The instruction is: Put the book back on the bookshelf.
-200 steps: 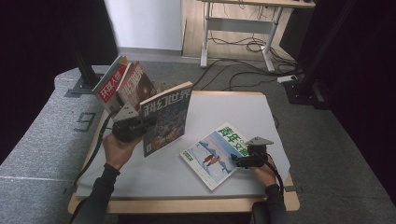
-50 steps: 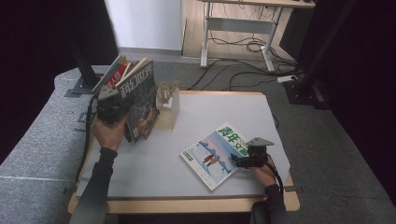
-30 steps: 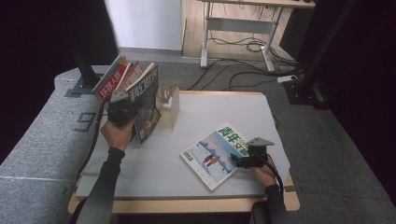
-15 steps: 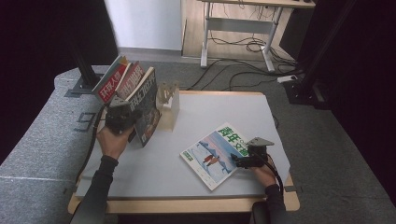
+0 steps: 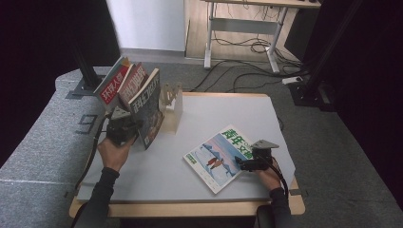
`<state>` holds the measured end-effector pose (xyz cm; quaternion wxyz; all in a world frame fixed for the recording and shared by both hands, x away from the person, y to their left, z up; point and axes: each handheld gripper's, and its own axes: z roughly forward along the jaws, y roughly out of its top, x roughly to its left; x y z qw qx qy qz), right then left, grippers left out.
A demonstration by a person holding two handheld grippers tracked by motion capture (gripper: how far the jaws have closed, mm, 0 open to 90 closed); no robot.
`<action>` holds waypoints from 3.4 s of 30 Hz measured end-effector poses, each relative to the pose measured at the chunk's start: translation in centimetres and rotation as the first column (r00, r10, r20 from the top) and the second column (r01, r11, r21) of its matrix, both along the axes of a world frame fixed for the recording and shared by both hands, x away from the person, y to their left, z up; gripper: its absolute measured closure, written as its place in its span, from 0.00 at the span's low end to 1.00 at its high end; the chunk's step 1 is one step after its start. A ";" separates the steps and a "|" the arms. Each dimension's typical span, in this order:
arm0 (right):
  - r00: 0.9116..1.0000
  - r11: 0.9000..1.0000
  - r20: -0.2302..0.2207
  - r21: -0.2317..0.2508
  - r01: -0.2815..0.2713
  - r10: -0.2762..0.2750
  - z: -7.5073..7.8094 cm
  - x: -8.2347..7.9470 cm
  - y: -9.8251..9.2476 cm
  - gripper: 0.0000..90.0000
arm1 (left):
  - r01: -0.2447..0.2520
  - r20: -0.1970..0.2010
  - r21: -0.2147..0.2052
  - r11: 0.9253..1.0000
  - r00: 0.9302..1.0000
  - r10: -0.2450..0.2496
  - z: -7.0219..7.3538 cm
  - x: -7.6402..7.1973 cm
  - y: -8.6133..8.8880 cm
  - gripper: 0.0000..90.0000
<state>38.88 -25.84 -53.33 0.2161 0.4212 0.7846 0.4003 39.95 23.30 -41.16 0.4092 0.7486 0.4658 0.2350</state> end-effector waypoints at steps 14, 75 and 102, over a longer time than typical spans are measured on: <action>1.000 1.000 0.000 0.000 -0.001 0.001 0.0 0.0 0.0 0.00 | -0.057 0.029 -0.027 0.998 0.998 0.058 -0.4 2.8 -1.1 0.92; 1.000 1.000 0.001 -0.001 -0.001 0.001 0.0 0.0 0.0 0.00 | 0.005 0.088 0.016 1.000 0.996 -0.006 -0.8 -1.1 -0.2 0.56; 1.000 1.000 0.003 0.000 0.001 -0.001 0.0 0.0 0.0 0.00 | 0.279 -0.016 0.019 0.960 0.960 -0.278 -6.3 -3.8 -3.8 0.04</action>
